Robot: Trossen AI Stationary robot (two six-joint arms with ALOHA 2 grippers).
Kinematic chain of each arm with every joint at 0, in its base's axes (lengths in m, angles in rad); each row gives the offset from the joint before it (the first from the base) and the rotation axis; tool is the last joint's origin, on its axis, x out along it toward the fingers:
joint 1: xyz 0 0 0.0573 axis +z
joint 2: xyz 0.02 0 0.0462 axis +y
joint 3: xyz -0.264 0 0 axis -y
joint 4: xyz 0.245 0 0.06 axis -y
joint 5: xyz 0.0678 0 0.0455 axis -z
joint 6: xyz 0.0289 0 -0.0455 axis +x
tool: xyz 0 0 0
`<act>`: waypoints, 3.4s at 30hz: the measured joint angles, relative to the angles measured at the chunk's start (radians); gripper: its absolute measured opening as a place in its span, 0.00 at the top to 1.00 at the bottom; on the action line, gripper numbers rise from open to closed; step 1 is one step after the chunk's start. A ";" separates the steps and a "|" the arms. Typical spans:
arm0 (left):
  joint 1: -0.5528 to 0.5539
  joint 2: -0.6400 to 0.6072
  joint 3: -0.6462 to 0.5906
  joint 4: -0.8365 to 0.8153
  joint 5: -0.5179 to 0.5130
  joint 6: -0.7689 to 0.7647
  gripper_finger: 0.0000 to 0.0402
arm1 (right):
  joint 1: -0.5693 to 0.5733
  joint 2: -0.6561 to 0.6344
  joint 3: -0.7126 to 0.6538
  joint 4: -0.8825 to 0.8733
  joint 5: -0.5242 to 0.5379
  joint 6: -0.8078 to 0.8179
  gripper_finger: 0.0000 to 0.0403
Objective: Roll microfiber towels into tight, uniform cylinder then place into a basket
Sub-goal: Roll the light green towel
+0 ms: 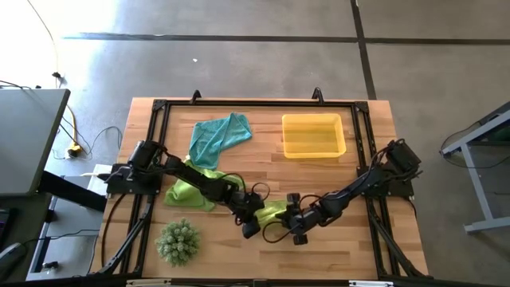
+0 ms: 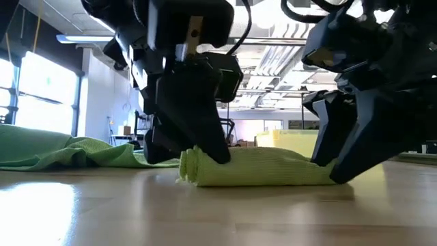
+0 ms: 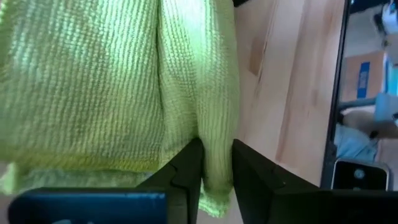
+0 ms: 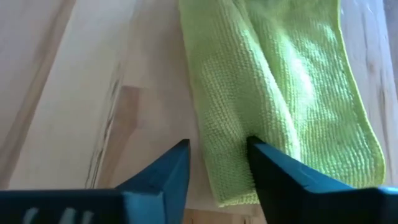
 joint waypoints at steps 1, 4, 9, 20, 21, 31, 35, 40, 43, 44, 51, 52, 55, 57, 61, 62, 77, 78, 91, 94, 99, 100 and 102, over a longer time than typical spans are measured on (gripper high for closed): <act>0.004 -0.006 0.000 -0.015 0.003 0.021 0.81 | 0.000 0.000 0.000 -0.001 0.000 0.015 0.68; 0.024 -0.018 0.002 -0.070 0.011 0.084 0.78 | -0.003 0.001 -0.001 -0.004 -0.002 0.048 0.76; 0.075 -0.043 0.003 -0.166 0.022 0.153 0.77 | -0.008 0.001 -0.002 -0.011 -0.015 0.122 0.92; 0.090 -0.154 0.002 -0.276 -0.012 0.380 0.78 | -0.048 -0.003 -0.006 0.021 -0.218 0.219 0.99; 0.075 -0.166 0.002 -0.280 -0.018 0.405 0.78 | -0.055 -0.003 -0.006 0.034 -0.257 0.217 0.99; -0.148 -0.171 0.003 -0.133 -0.252 0.606 0.76 | -0.121 -0.002 -0.010 0.118 -0.498 0.197 1.00; -0.205 -0.143 0.004 -0.008 -0.366 0.663 0.70 | -0.143 -0.002 -0.010 0.134 -0.530 0.197 1.00; -0.222 -0.082 0.004 0.057 -0.414 0.693 0.62 | -0.161 -0.002 -0.010 0.141 -0.533 0.203 1.00; -0.221 -0.050 0.003 0.057 -0.456 0.709 0.59 | -0.167 -0.002 -0.010 0.145 -0.531 0.208 1.00; -0.221 -0.044 0.003 0.047 -0.476 0.718 0.59 | -0.167 -0.002 -0.010 0.147 -0.530 0.218 1.00; -0.208 -0.003 0.004 0.003 -0.572 0.725 0.59 | -0.167 -0.002 -0.009 0.153 -0.527 0.223 1.00; -0.208 0.000 0.004 -0.006 -0.562 0.720 0.59 | -0.167 -0.002 -0.009 0.155 -0.525 0.223 1.00; -0.203 0.015 0.005 -0.009 -0.533 0.679 0.59 | -0.167 -0.002 -0.008 0.156 -0.523 0.222 1.00; -0.202 0.022 0.007 -0.013 -0.527 0.611 0.59 | -0.167 -0.002 -0.008 0.156 -0.518 0.230 0.99; -0.201 0.026 0.010 -0.041 -0.519 0.472 0.65 | -0.167 -0.008 -0.008 0.157 -0.511 0.237 0.94; -0.201 0.025 0.010 -0.053 -0.519 0.443 0.67 | -0.167 -0.014 -0.008 0.156 -0.509 0.225 0.93; -0.145 0.024 0.008 -0.073 -0.222 0.038 0.97 | -0.070 -0.223 -0.008 0.109 -0.310 -0.135 0.69; -0.137 0.024 0.008 -0.073 -0.216 0.021 0.96 | -0.047 -0.222 -0.008 0.108 -0.276 -0.187 0.69; -0.063 0.028 0.003 -0.043 -0.101 -0.011 0.96 | 0.089 -0.070 -0.008 0.137 0.065 -0.330 0.69; -0.057 0.028 0.003 -0.042 -0.101 -0.011 0.96 | 0.084 -0.043 -0.008 0.148 0.065 -0.330 0.69; -0.055 0.029 0.003 -0.021 -0.113 -0.011 0.94 | 0.061 -0.029 -0.007 0.142 0.065 -0.323 0.69; -0.054 0.029 0.003 -0.014 -0.115 -0.012 0.92 | 0.055 -0.029 -0.007 0.138 0.065 -0.322 0.69; -0.055 0.029 0.003 -0.003 -0.121 -0.011 0.88 | 0.041 -0.029 -0.007 0.119 0.068 -0.322 0.69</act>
